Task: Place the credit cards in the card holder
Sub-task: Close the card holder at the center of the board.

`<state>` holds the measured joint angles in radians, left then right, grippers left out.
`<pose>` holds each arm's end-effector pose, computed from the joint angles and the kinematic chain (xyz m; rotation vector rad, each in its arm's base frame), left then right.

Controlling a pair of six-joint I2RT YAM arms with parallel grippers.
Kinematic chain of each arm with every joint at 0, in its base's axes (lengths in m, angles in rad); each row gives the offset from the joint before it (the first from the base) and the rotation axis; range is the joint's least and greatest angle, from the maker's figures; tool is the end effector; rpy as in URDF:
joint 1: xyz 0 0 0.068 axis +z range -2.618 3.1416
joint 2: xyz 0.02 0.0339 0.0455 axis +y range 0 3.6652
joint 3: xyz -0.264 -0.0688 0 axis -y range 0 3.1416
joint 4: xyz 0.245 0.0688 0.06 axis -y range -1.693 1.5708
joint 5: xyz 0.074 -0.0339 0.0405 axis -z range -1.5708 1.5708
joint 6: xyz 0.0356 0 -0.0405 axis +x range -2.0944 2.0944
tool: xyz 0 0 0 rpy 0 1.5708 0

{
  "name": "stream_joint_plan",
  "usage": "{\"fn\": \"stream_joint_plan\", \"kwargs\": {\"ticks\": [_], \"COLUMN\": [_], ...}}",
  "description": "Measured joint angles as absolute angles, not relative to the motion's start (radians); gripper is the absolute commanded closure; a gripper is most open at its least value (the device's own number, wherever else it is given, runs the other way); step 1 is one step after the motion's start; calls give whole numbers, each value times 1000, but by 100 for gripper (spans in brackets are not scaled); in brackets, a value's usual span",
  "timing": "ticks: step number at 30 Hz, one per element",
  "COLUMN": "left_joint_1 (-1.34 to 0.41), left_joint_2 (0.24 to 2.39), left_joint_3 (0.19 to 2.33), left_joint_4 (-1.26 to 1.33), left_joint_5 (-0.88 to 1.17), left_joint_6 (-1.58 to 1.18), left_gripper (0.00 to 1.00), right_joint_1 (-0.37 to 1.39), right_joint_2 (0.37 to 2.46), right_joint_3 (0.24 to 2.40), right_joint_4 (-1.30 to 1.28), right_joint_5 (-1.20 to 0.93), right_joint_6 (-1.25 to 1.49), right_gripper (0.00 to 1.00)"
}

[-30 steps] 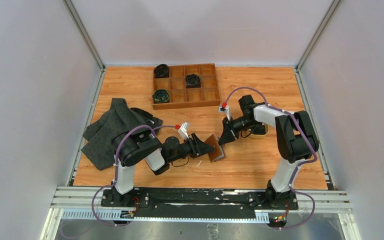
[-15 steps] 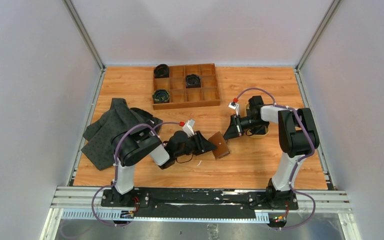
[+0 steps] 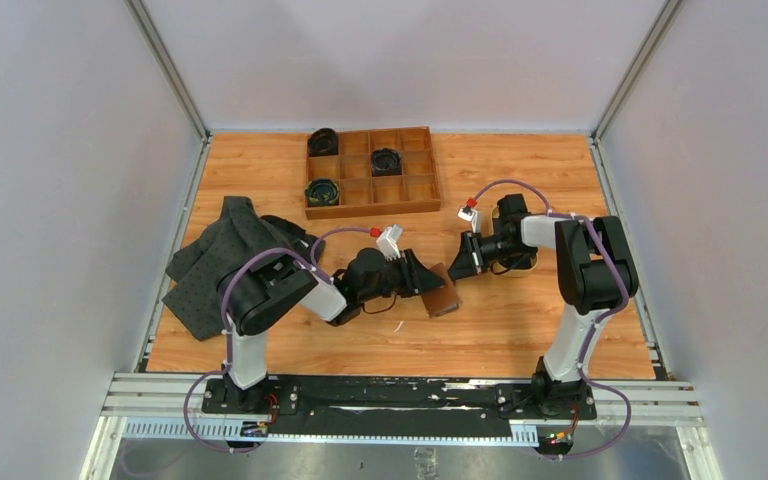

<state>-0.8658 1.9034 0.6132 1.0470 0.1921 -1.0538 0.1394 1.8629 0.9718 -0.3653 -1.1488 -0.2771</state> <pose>0.2135 -0.2614 0.1180 -0.0394 2.0972 -1.4557 0.3164 0.0772 0.1292 -0.7243 2.2575 1.4970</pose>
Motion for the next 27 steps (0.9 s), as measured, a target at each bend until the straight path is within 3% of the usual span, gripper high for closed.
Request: {"fn": "stream_joint_plan", "kwargs": {"ticks": [27], "left_joint_1": [-837], "left_joint_2": [1970], "left_joint_3": [660], "left_joint_4": [1035], "left_joint_5": [147], "left_joint_6": [-1069], "left_gripper": [68], "right_joint_1": [98], "right_joint_2": [1799], "right_joint_3": [855], "right_joint_4": [-59], "right_joint_5": [-1205], "right_joint_6": [-56], "right_gripper": [100]}}
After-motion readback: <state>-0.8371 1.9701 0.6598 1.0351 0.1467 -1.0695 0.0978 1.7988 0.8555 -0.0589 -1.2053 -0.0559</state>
